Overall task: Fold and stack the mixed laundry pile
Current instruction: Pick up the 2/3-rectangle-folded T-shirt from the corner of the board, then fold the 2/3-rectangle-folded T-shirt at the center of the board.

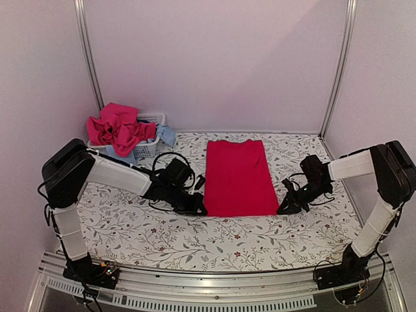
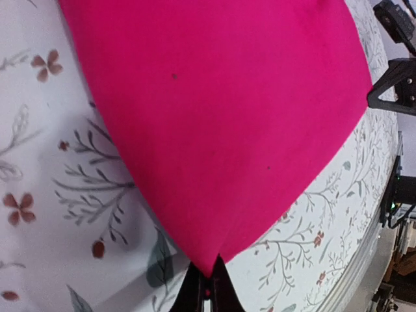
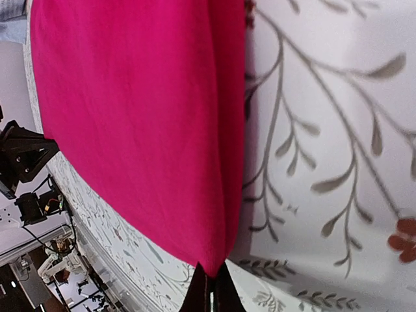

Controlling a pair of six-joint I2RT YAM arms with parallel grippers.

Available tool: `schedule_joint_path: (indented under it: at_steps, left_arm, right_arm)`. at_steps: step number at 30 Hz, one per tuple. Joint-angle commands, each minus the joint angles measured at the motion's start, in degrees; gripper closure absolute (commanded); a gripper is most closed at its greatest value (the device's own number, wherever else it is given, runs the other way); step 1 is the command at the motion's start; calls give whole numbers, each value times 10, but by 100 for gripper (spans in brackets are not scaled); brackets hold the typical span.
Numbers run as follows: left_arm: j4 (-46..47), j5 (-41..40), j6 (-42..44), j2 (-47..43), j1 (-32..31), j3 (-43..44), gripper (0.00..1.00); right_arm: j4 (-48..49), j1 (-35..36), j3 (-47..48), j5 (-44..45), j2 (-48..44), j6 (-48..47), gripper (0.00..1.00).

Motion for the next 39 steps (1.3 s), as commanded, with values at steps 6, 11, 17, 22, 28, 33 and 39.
schedule_joint_path:
  at_steps: [6,11,17,22,28,33,39]
  left_arm:
    - [-53,40,-52,-168,-116,-106,100]
    - [-91,-8,-83,-237,-108,-86,100]
    - [-109,-20,-65,-226,-20,-28,100]
    - [-119,-41,-39,-171,39,31,100]
    - [-99,-61,-28,-88,86,102,100]
    - [-98,-62,-15,-9,111,176,100]
    - [-81,-56,-5,54,136,236,100]
  right_arm:
    - [-108,90,-110,-67,-208,67,100]
    - [-151,93,-78,-68,-310,125,100]
    - [-161,50,41,-28,-226,83,100]
    - [-153,8,154,0,-118,47,100]
    - [-119,1,270,16,5,32,100]
    - [-103,-1,353,33,94,31,100]
    - [-104,-9,448,44,186,27,100]
